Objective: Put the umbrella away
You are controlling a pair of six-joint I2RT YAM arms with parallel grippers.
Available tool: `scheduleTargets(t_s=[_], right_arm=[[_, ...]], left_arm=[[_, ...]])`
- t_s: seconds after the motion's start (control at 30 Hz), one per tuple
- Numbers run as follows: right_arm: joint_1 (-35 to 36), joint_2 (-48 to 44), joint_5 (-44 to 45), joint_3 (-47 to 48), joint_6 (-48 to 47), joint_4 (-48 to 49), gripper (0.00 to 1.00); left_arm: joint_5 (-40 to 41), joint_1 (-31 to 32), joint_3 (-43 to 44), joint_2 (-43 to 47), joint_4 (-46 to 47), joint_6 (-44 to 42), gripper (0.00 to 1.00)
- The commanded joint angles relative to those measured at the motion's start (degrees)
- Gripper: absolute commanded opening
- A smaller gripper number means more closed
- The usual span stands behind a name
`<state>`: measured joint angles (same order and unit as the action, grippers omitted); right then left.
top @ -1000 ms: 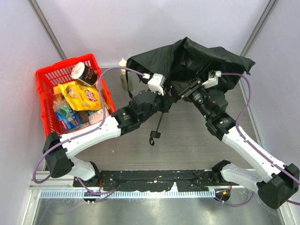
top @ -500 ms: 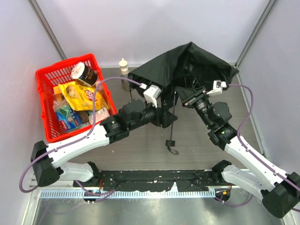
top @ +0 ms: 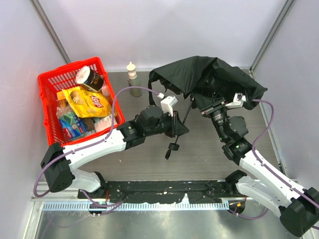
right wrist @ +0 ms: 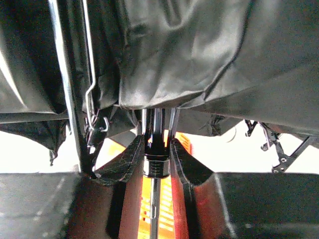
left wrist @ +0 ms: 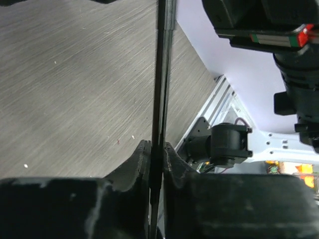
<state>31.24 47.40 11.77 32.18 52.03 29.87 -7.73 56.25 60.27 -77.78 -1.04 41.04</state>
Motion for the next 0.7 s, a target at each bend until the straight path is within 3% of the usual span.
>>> scheduleTargets(t_s=[0.0,0.07,0.13,0.23,0.27,0.4,0.53,0.67], right_arm=[[-0.4,-3.0,2.3,3.1,-3.2,3.9,0.01],[-0.4,-2.3,0.7,6.5,-4.2,-3.7,0.03],[-0.4,-1.8,-1.5,9.7,-4.8,-10.9,0.26],[-0.4,-2.0,-2.6,9.1,-2.5,-15.7,0.37],[-0.5,-2.1,-2.9,8.3,-2.1,-15.7,0.45],[-0.3,-1.5,-4.4,7.0,-0.1,-15.1,0.48],[-0.2,-1.1,-3.2,9.5,2.3,-21.8,0.59],[0.2,-2.8,0.3,10.4,5.4,-28.9,0.64]], left_arm=[[-1.0,-0.3,1.8,-0.4,-0.7,-1.2,0.02],[0.9,-0.3,2.6,-0.4,-1.9,-3.1,0.0],[1.8,-0.3,2.9,-0.2,-1.3,-4.6,0.0],[2.7,-0.3,2.1,0.6,2.3,-5.4,0.0],[3.5,-0.3,2.0,0.8,3.3,-5.7,0.0],[5.6,-0.3,3.3,0.4,2.9,-6.9,0.0],[7.2,-0.3,4.2,0.7,2.3,-7.7,0.0],[10.9,-0.3,4.0,0.7,3.0,-7.9,0.0]])
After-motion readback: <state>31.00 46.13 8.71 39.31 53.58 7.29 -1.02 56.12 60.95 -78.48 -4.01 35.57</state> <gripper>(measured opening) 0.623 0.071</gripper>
